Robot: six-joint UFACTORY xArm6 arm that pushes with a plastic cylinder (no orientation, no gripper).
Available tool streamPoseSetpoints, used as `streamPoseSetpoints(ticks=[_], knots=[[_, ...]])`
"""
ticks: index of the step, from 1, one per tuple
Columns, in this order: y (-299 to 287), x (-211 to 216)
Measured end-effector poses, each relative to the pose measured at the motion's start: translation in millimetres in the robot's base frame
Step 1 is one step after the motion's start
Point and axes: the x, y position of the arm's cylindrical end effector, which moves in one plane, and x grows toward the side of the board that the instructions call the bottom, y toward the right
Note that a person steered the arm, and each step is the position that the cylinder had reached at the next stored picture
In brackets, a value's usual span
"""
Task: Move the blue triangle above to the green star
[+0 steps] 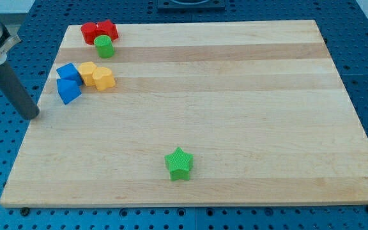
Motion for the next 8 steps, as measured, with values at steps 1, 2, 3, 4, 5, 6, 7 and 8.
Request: streamPoseSetpoints(ticks=[1,2,3,4,5,6,7,8], knots=[[37.0,-30.0],[47.9,-47.5],[31.1,-65.7],[38.0,-84.5],[90.6,-45.2],[100.8,-13.3],[146.5,-4.0],[149.4,17.3]])
